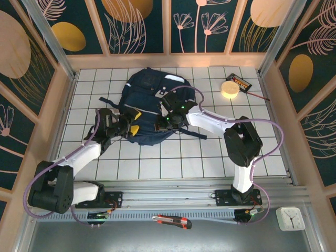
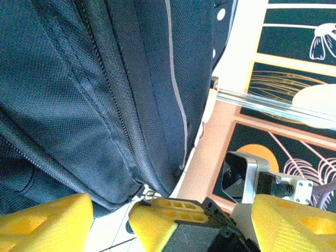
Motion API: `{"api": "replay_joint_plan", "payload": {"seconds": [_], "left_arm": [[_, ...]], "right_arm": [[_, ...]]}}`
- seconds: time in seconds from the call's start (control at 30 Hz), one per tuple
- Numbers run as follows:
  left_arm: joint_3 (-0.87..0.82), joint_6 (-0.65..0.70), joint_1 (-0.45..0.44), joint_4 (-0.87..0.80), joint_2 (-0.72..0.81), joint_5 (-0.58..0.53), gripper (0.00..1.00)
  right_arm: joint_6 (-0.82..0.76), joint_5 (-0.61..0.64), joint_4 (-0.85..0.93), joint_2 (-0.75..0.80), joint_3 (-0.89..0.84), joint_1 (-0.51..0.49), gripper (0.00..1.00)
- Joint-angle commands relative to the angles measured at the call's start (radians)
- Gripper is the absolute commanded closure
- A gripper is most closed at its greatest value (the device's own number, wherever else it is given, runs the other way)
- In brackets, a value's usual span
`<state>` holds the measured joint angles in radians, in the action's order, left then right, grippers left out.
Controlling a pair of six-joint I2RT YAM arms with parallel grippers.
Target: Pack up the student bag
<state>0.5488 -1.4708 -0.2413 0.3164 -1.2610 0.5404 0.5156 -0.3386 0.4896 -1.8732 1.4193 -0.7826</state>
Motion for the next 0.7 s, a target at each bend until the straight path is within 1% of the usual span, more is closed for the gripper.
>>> {"api": "replay_joint_plan", "payload": {"seconds": [0.0,0.03,0.13,0.3,0.67], "left_arm": [[0.051,-0.063,-0.005,-0.012,-0.008,0.000,0.24],[0.054,-0.063,-0.008,-0.013,-0.019,0.004,0.26],[0.055,-0.080,-0.020,0.014,-0.049,0.008,0.28],[0.109,-0.057,-0.044,0.006,-0.125,0.037,0.29],[0.159,-0.045,-0.068,0.025,-0.233,0.045,0.31]], "right_arm": [[0.013,-0.013,0.006,-0.016,0.041,-0.016,1.00],[0.014,-0.013,0.004,-0.015,0.044,-0.016,1.00],[0.017,-0.011,0.006,-0.020,0.053,-0.019,1.00],[0.017,-0.005,0.013,-0.031,0.076,-0.024,1.00],[0.021,-0.002,0.021,-0.054,0.106,-0.032,1.00]]}}
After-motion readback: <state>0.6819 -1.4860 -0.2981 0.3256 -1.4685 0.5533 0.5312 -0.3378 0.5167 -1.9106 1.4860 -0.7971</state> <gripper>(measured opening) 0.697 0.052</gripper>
